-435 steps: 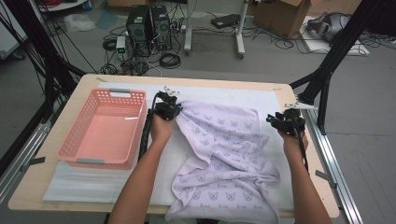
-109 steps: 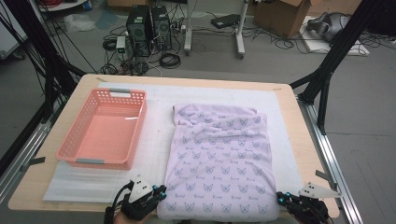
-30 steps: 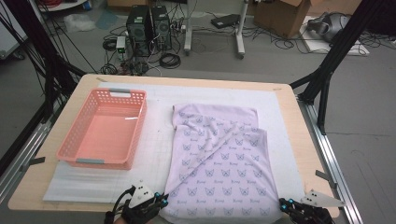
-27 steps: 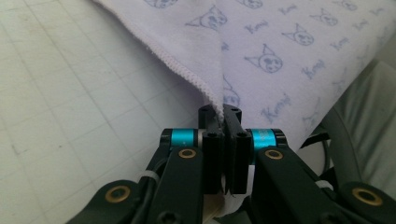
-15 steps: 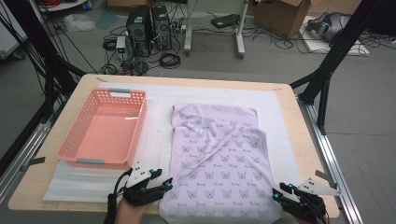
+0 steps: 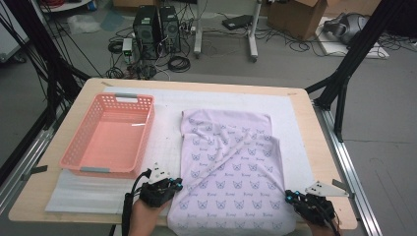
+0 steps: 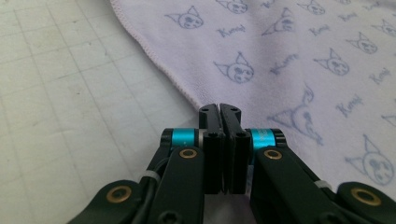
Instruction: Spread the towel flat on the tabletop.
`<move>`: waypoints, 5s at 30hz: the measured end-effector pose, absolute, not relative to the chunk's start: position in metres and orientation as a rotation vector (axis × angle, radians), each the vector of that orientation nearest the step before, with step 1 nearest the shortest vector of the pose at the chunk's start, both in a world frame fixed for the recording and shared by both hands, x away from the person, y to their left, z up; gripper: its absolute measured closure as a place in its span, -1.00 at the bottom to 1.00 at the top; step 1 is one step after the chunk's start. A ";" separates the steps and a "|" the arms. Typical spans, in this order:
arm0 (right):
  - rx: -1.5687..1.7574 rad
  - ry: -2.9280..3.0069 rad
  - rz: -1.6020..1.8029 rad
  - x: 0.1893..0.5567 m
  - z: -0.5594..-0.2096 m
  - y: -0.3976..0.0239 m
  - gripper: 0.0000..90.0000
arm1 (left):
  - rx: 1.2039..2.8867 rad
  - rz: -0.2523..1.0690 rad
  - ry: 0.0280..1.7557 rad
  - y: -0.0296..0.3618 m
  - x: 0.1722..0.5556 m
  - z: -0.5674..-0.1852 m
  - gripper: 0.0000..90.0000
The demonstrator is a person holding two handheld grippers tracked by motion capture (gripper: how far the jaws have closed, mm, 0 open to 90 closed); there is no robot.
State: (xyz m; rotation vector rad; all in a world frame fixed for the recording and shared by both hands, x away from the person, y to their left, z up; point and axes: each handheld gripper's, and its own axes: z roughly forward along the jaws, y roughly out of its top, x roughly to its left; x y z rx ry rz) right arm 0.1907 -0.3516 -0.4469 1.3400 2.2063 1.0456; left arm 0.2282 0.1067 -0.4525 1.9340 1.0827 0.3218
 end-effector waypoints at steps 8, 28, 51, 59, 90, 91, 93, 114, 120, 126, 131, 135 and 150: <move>1.327 2.256 1.082 0.165 -0.442 -0.365 0.95 | 1.903 0.320 1.082 0.122 0.204 -0.448 0.96; 1.229 2.245 1.142 0.172 -0.441 -0.344 0.42 | 1.900 0.298 1.048 0.107 0.205 -0.456 0.39; 1.242 2.264 1.149 0.161 -0.435 -0.342 0.43 | 1.844 0.304 1.073 0.130 0.193 -0.451 0.24; 1.378 2.190 1.032 0.197 -0.447 -0.342 0.93 | 1.815 0.317 1.054 0.127 0.199 -0.451 0.09; 1.436 2.060 1.154 0.248 -0.436 -0.366 0.28 | 1.854 0.328 1.029 0.119 0.254 -0.446 0.03; 1.443 2.063 1.148 0.254 -0.437 -0.365 0.28 | 1.857 0.317 1.025 0.117 0.259 -0.447 0.02; 1.465 2.066 1.156 0.269 -0.441 -0.362 0.28 | 1.863 0.303 1.021 0.112 0.269 -0.447 0.01; 1.373 2.098 1.046 0.301 -0.439 -0.357 0.34 | 1.837 0.318 1.075 0.095 0.335 -0.436 0.07; 1.359 2.127 1.039 0.298 -0.439 -0.353 0.33 | 1.825 0.366 1.110 0.088 0.373 -0.426 0.06; 1.361 2.130 1.025 0.297 -0.442 -0.356 0.33 | 1.862 0.418 1.139 0.082 0.406 -0.430 0.07; 1.387 2.137 1.043 0.299 -0.445 -0.357 0.33 | 1.860 0.447 1.212 0.079 0.422 -0.446 0.04; 1.330 2.197 1.075 0.301 -0.448 -0.349 0.32 | 1.881 0.450 1.227 0.077 0.423 -0.451 0.09; 1.283 2.329 1.003 0.291 -0.439 -0.349 0.87 | 2.004 0.346 1.192 0.089 0.387 -0.440 0.63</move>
